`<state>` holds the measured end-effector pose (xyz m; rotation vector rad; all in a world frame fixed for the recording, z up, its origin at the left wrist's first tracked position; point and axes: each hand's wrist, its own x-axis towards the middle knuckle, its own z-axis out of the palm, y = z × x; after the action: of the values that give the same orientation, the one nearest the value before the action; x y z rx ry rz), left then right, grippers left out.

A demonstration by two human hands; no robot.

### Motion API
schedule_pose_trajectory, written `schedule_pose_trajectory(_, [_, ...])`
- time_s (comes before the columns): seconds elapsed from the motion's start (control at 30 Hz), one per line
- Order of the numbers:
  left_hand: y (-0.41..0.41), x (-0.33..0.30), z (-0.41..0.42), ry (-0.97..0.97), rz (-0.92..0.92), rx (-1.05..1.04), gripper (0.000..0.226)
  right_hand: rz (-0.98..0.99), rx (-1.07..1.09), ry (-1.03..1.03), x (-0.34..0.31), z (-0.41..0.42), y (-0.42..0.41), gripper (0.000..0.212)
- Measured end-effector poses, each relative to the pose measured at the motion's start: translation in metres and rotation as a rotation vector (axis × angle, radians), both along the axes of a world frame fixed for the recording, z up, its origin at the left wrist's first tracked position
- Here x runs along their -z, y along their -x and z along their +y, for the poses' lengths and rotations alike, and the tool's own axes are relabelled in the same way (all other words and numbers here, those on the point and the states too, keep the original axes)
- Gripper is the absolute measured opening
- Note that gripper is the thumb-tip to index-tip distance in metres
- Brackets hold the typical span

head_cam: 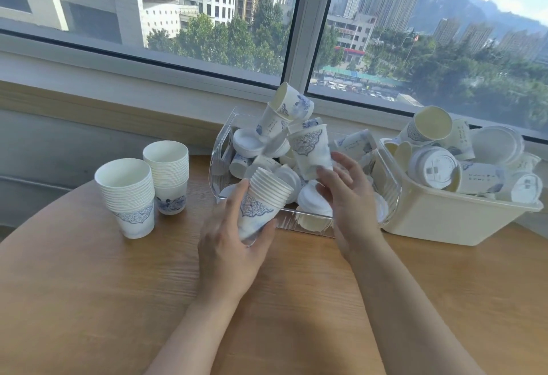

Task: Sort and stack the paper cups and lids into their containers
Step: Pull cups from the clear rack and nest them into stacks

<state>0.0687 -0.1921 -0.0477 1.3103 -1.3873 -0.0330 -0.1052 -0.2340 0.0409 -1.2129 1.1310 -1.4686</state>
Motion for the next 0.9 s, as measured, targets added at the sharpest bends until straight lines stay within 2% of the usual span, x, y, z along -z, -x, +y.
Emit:
schedule_pose_trajectory(0.13, [0.001, 0.000, -0.001, 0.032, -0.021, 0.016, 0.070, -0.138, -0.107, -0.001, 0.013, 0.015, -0.023, 0.040])
schedule_pose_trajectory(0.33, [0.003, 0.001, 0.000, 0.043, -0.063, 0.028, 0.069, -0.149, -0.084, 0.009, 0.027, 0.022, -0.031, 0.038])
schedule_pose_trajectory(0.43, [0.002, 0.001, 0.001, 0.055, -0.071, 0.037, 0.068, -0.093, -0.108, 0.016, 0.028, 0.023, -0.031, 0.044])
schedule_pose_trajectory(0.6, [0.001, -0.001, 0.003, 0.055, -0.092, 0.022, 0.068, 0.063, -0.159, 0.074, 0.026, 0.020, -0.026, 0.067])
schedule_pose_trajectory(0.83, [0.002, 0.001, 0.003, 0.076, -0.128, 0.045, 0.072, 0.313, -0.125, 0.184, 0.019, 0.019, -0.009, 0.079])
schedule_pose_trajectory(0.9, [0.002, 0.001, 0.002, 0.080, -0.123, 0.049, 0.073, 0.378, -0.109, 0.188, 0.017, 0.019, -0.004, 0.075])
